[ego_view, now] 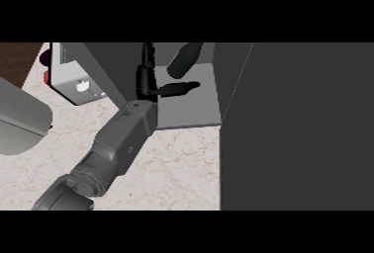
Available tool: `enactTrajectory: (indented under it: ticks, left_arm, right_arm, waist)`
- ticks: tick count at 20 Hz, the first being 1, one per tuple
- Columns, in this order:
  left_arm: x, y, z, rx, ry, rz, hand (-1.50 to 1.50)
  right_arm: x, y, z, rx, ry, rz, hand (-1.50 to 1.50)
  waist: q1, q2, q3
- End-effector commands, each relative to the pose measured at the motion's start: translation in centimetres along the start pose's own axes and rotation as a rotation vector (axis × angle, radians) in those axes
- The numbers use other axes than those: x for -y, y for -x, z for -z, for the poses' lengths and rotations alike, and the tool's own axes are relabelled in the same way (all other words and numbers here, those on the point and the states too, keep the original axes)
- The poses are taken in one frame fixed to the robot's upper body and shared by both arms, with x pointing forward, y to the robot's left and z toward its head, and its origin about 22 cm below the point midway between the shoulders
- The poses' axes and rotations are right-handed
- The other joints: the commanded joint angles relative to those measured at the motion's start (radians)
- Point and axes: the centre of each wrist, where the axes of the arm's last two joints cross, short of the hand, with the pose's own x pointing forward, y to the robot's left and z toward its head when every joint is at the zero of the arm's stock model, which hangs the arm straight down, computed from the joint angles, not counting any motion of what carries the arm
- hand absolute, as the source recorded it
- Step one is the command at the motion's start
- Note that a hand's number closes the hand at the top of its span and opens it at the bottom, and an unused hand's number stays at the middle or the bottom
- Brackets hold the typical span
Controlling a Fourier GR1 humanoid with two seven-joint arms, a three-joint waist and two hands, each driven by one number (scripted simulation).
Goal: Pick up the wine, place it into the cabinet and close the cabinet
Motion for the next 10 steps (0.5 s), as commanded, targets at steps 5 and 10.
enactTrajectory:
  ticks: [5, 10]
  left_arm:
    - [-1.5, 2.0, -1.9, -0.057, -0.033, -0.089, -1.5]
    - [-1.5, 2.0, -2.0, -0.064, -0.036, -0.123, -1.5]
  right_arm:
    - [-1.0, -1.3, -0.3, 0.019, -0.011, 0.011, -1.5]
    - [0.1, -1.4, -1.0, 0.025, 0.004, 0.023, -1.5]
  waist:
    - [0.014, -0.006, -0.003]
    - [0.019, -0.012, -0.002]
